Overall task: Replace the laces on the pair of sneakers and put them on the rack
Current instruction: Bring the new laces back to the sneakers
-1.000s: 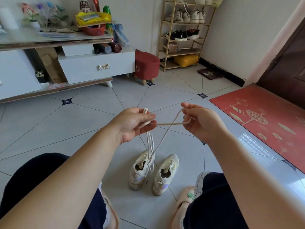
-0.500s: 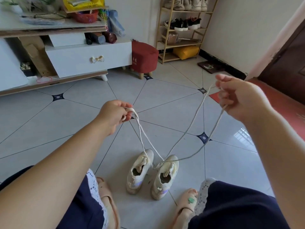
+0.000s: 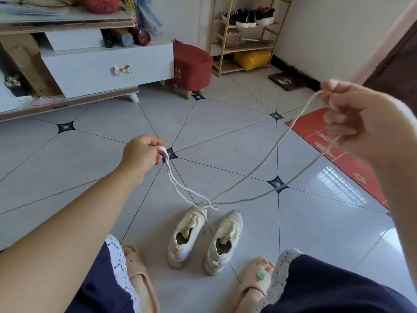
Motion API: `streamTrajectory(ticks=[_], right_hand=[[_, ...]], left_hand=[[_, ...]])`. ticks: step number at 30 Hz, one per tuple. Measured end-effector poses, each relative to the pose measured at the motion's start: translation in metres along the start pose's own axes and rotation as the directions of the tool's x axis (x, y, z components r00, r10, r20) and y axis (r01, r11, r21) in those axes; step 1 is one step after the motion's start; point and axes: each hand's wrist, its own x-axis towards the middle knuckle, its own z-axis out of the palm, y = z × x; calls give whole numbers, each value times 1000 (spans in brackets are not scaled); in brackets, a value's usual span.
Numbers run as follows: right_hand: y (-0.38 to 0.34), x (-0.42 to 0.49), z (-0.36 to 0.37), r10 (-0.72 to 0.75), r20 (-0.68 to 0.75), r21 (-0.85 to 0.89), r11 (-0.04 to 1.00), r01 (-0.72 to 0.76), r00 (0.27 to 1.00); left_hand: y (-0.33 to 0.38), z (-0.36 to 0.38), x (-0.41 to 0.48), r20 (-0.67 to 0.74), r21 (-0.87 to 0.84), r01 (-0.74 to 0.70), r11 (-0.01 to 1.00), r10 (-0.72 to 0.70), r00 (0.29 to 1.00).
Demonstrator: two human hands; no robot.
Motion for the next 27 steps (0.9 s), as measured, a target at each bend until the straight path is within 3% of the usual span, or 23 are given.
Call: streamTrajectory(ticks=[4,7,9,12,14,15,18,22,27], right_hand=[[44,1,20,124,34,-119,986,-119,992],[68,2,33,188,106,-203,965,-164,976],[79,3,41,213,169,-259,952,-165,962],[86,6,53,221,236,-334,933,-135,946],[86,7,55,183,255,-341,936,-88,949],[84,8,54,153,254,-336,940,-61,955],[75,11,38,78,228,-428,903,28,971],[62,10,-3,-23,116,-632,770,91,993],[59,3,-62,-43,-166,-475,879,-41,985]], left_hand=[[-32,25,-10,137,210,12,978,-41,990],[-34,33,-14,271,458,-122,880,-8,963],[-20,41,-23,404,350,-233,907,78,912],[12,57,-43,605,55,-333,941,234,762],[30,68,-54,670,-91,-341,936,310,674],[37,72,-60,664,-143,-332,932,339,667],[51,75,-63,539,-271,-259,927,369,757],[63,59,-43,363,-504,-38,863,251,897],[62,41,-26,323,-571,39,820,181,929]])
